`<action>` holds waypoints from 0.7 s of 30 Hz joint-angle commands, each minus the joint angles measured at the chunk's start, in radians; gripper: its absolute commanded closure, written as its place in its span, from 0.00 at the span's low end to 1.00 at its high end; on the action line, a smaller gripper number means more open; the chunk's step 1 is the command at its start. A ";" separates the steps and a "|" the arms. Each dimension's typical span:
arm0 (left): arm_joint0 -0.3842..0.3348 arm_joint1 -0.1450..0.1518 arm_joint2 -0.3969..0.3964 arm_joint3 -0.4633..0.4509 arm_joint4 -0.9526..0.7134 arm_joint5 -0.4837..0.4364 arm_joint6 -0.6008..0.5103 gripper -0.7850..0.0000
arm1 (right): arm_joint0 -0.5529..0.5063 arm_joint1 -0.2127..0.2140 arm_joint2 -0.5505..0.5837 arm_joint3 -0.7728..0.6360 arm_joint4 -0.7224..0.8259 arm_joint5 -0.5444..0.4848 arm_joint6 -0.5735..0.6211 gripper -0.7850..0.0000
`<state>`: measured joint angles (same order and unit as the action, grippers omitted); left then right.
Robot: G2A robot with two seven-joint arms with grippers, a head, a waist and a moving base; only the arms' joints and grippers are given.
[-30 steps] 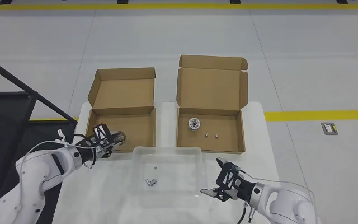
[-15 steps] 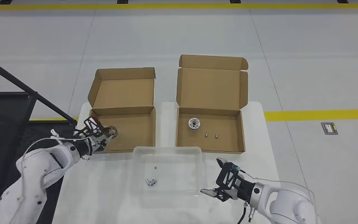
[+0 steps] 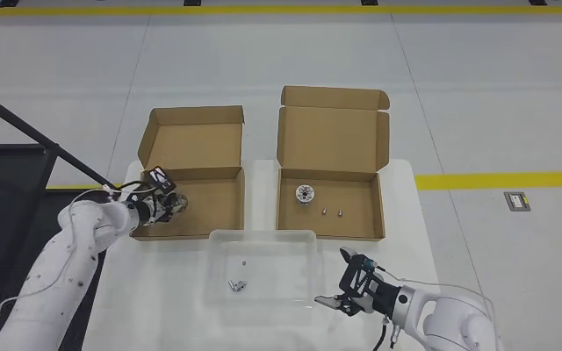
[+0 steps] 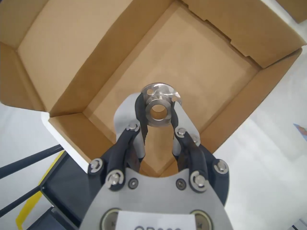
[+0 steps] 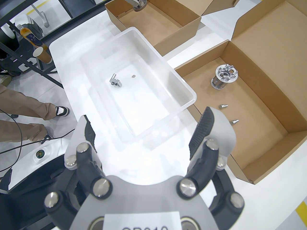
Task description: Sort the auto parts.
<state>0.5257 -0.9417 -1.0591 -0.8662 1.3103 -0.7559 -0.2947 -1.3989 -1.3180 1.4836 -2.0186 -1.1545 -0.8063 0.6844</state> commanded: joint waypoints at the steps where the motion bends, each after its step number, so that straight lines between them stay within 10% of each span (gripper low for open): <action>1: -0.046 -0.020 0.042 0.075 0.013 0.002 0.012 1.00 | 0.000 0.000 0.000 0.000 0.000 0.000 0.000 0.00; 21: -0.270 -0.170 0.203 0.493 -0.006 -0.029 0.032 1.00 | 0.000 0.000 0.000 0.000 0.000 0.000 0.000 0.00</action>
<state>0.2584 -1.1084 -0.8582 -0.3827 1.3036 -0.7856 -0.2654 -1.3989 -1.3180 1.4836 -2.0186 -1.1545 -0.8063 0.6844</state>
